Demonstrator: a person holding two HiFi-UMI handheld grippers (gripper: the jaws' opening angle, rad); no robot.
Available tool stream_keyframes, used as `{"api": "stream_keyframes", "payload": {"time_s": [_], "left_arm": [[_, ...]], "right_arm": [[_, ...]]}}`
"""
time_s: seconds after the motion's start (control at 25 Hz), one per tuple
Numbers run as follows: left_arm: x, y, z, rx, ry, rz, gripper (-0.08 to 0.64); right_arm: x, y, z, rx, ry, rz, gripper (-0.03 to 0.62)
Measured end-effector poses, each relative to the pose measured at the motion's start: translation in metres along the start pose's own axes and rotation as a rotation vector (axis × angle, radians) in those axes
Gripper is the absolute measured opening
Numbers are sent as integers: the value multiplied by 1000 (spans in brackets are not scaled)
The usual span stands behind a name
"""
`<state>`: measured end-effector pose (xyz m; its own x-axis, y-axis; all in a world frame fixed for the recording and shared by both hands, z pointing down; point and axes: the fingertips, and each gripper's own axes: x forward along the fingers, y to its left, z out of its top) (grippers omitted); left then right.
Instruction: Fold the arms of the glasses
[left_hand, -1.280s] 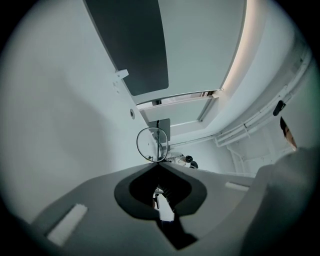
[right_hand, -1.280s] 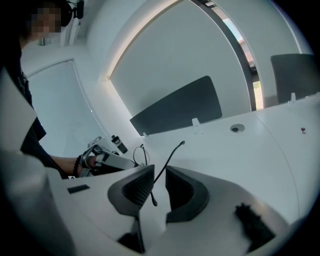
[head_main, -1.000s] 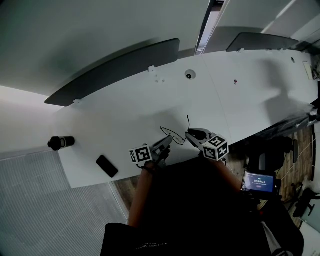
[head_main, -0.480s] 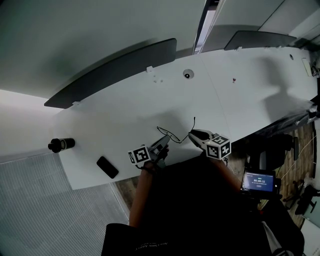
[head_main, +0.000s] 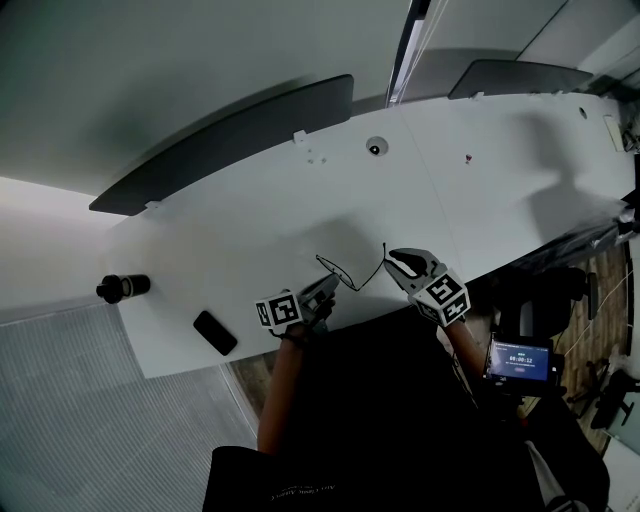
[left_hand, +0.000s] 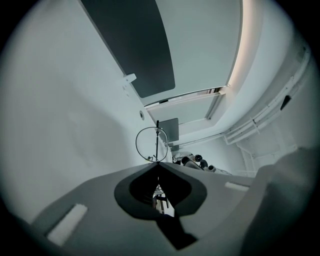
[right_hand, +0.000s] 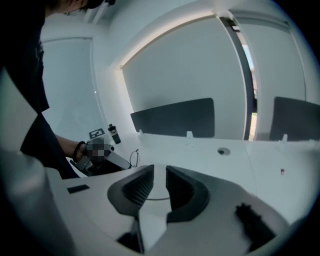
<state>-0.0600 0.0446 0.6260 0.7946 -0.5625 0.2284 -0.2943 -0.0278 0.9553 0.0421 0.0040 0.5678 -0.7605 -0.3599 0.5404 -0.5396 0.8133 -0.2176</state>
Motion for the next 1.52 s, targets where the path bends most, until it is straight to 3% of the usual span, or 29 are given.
{"api": "stream_keyframes", "payload": {"time_s": [0.24, 0.52, 1.52], "left_arm": [[7, -6, -10, 5, 20, -6, 11], [3, -9, -16, 31, 38, 2, 11], [9, -24, -40, 44, 126, -43, 11]], "right_arm": [[38, 48, 12, -140, 75, 174, 78], [58, 76, -12, -187, 205, 239, 78], [60, 60, -30, -330, 341, 198, 75]]}}
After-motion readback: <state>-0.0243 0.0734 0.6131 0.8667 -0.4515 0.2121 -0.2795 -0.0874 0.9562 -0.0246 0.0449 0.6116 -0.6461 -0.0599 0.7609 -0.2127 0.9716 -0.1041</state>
